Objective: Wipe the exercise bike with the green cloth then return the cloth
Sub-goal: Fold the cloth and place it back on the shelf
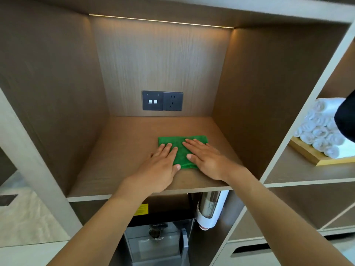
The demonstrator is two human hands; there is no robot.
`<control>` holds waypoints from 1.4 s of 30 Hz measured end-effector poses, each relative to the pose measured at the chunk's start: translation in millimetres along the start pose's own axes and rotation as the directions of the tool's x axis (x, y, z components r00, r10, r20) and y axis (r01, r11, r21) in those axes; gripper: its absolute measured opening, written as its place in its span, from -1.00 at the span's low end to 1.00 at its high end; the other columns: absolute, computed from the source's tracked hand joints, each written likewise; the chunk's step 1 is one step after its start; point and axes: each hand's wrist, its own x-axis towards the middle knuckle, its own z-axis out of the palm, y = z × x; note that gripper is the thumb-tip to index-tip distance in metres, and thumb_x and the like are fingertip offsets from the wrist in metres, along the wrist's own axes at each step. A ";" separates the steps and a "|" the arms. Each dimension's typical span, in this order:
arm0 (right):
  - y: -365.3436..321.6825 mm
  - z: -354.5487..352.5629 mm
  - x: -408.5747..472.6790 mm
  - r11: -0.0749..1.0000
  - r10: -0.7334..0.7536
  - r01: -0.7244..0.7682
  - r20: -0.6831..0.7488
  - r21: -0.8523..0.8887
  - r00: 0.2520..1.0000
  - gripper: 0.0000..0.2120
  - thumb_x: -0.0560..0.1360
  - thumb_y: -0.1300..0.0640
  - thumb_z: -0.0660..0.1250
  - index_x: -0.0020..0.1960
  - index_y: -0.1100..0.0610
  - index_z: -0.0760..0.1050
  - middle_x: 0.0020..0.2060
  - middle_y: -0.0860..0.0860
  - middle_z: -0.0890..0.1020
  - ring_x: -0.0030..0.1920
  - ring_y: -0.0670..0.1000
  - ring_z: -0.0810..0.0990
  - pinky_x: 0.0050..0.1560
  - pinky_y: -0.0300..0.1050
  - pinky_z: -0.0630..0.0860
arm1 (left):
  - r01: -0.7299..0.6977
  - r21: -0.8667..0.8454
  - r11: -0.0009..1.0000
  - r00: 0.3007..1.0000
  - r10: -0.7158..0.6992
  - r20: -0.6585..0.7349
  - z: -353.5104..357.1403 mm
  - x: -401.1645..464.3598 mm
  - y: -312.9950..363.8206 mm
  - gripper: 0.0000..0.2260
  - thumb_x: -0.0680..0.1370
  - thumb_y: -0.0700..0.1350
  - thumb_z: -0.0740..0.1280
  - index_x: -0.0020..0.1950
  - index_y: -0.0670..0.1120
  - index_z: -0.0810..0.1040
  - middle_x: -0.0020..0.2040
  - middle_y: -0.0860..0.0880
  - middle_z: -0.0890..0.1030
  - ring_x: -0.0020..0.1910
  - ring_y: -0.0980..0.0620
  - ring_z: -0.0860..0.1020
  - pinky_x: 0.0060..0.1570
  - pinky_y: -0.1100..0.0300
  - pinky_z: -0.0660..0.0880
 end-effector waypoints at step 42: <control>62.2 -14.4 92.4 0.964 0.266 -0.265 -0.193 0.035 0.944 -0.41 0.72 -0.15 0.05 0.71 -0.09 0.07 0.72 -0.05 0.06 0.70 0.01 -0.02 0.68 0.12 -0.11 | -0.215 -0.021 0.976 0.975 0.213 -0.065 -15.5 157.4 -29.9 -0.47 0.76 0.14 0.08 0.72 0.11 0.09 0.73 0.06 0.09 0.70 0.04 0.06 0.61 -0.01 0.09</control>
